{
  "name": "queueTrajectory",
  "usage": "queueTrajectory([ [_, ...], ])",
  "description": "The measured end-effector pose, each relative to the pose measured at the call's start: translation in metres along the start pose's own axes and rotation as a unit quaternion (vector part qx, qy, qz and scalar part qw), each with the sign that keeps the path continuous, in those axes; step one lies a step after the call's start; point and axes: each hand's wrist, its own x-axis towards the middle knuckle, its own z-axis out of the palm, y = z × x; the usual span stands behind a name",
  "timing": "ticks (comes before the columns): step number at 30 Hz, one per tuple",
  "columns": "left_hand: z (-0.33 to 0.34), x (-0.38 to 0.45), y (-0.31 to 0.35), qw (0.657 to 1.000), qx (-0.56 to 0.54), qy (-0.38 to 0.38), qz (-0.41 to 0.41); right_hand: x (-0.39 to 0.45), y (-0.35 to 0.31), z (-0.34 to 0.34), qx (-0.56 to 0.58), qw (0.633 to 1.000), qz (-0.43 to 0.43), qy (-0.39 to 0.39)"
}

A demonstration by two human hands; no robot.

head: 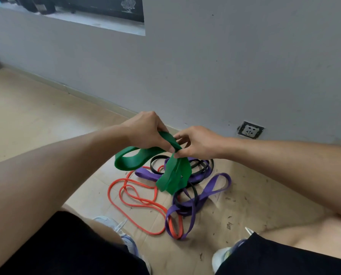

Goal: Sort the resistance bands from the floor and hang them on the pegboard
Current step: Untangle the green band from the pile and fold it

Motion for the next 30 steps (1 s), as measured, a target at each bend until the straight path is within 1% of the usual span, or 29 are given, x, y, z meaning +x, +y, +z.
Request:
queueTrajectory([
  [2, -0.001, 0.001, 0.000, 1.000, -0.008, 0.014, -0.001, 0.000, -0.002, -0.001, 0.010, 1.000, -0.004, -0.004],
  [5, -0.003, 0.003, 0.000, 0.998, -0.038, 0.041, 0.000, 0.001, -0.004, -0.005, 0.019, 1.000, -0.009, 0.009],
  [9, -0.007, -0.002, 0.000, 0.989, -0.141, 0.047, 0.000, 0.001, 0.002, -0.009, 0.070, 0.997, 0.006, 0.013],
  [12, -0.013, -0.008, 0.004, 0.961, -0.264, 0.082, -0.006, 0.000, 0.010, -0.004, 0.120, 0.992, 0.030, -0.034],
  [14, -0.017, -0.009, 0.006, 0.936, -0.333, 0.110, -0.006, 0.001, 0.016, 0.000, 0.129, 0.990, 0.037, -0.037],
  [18, -0.020, -0.010, 0.001, 0.908, -0.389, 0.154, -0.015, 0.004, 0.024, -0.007, 0.131, 0.988, 0.060, -0.060],
  [20, -0.022, -0.008, -0.007, 0.903, -0.404, 0.144, -0.032, 0.003, 0.026, -0.013, 0.129, 0.988, 0.069, -0.050],
  [22, -0.024, -0.007, -0.013, 0.914, -0.391, 0.095, -0.058, 0.003, 0.027, -0.016, 0.092, 0.993, 0.071, 0.004],
  [23, -0.023, -0.006, -0.015, 0.927, -0.362, 0.060, -0.071, 0.002, 0.025, -0.018, 0.060, 0.995, 0.068, 0.035],
  [25, -0.016, -0.006, -0.012, 0.961, -0.264, -0.008, -0.078, 0.002, 0.019, -0.021, -0.011, 0.996, 0.050, 0.076],
  [26, -0.010, -0.006, -0.008, 0.971, -0.223, -0.038, -0.074, 0.003, 0.013, -0.022, -0.046, 0.995, 0.035, 0.079],
  [28, 0.003, -0.005, 0.001, 0.976, -0.188, -0.076, -0.076, 0.002, 0.000, -0.024, -0.095, 0.992, 0.008, 0.078],
  [30, 0.013, -0.001, 0.009, 0.980, -0.165, -0.077, -0.077, 0.001, -0.011, -0.027, -0.112, 0.990, -0.020, 0.077],
])
